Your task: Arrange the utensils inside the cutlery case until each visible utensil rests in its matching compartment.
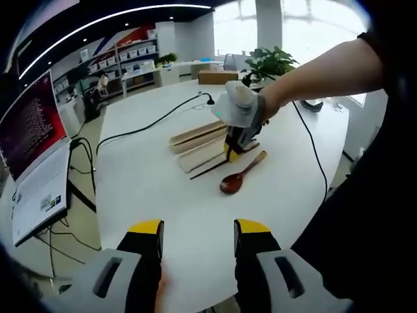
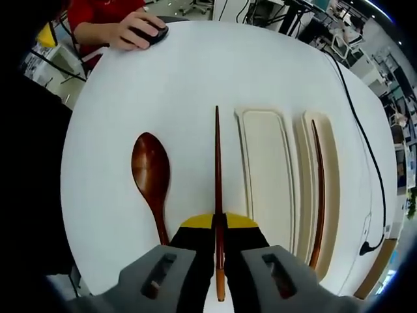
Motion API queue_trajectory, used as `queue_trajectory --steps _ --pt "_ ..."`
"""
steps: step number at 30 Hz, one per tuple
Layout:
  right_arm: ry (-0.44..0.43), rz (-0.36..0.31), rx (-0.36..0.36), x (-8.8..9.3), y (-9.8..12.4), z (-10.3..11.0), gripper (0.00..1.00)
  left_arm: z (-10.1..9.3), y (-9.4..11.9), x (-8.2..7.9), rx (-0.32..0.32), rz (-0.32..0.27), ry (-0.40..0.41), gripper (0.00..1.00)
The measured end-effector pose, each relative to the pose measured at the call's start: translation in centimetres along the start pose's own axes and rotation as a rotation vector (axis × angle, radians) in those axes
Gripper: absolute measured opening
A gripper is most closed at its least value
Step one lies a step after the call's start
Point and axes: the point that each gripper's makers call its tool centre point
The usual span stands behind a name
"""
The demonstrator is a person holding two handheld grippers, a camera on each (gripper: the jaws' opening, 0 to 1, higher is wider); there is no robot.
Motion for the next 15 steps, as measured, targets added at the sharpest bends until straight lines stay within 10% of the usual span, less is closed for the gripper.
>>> queue_trajectory --steps 15 --pt "-0.008 -0.013 -0.028 0.03 0.03 -0.07 0.00 0.17 0.63 0.10 -0.025 -0.001 0.009 0.44"
Point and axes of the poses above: the point that each gripper's makers call its tool centre point, and the gripper's own axes: y roughly backward along the fingers, z roughly to its left, x roughly out of its underside, and after that the axes turned 15 degrees about x, right-handed
